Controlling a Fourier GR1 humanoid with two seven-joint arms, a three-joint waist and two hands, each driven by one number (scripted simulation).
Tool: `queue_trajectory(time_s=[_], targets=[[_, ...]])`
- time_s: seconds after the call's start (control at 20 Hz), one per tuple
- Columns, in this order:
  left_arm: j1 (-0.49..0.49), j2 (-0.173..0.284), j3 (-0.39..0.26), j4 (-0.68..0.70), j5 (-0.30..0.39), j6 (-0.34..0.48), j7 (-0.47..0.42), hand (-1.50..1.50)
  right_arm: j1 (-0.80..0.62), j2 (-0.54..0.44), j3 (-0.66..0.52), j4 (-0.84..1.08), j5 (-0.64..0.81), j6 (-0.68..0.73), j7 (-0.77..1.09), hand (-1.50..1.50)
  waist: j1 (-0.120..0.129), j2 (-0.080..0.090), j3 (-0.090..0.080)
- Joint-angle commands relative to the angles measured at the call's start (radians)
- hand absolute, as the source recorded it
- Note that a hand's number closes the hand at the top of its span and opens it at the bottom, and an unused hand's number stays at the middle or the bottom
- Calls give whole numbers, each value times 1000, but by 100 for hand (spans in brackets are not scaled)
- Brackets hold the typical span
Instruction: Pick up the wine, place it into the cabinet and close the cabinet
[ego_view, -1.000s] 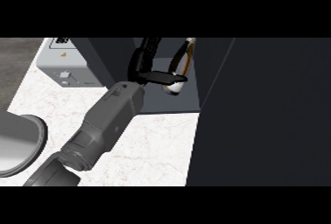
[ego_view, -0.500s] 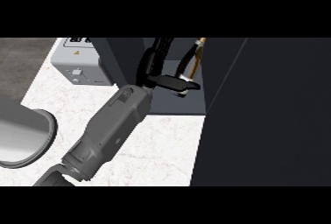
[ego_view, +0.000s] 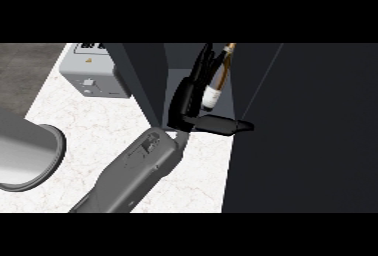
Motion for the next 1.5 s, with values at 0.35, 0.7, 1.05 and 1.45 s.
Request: queue_trajectory(time_s=[0.35,0.7,1.05,1.45], targets=[[330,-9,-204,-480,-85,270,62,-150,-34,-9,41,-61,48,-53,56,-150,-7,5,-1],[560,69,-291,-682,-100,283,32,150,-76,-23,57,-91,62,-88,109,-150,-15,9,-1],[715,239,-350,-901,-103,170,47,150,-20,-31,22,-61,-25,-35,59,-150,-14,11,0],[857,455,-222,-1032,11,-9,-25,150,-39,37,160,-60,-144,42,10,150,-2,13,-1]])
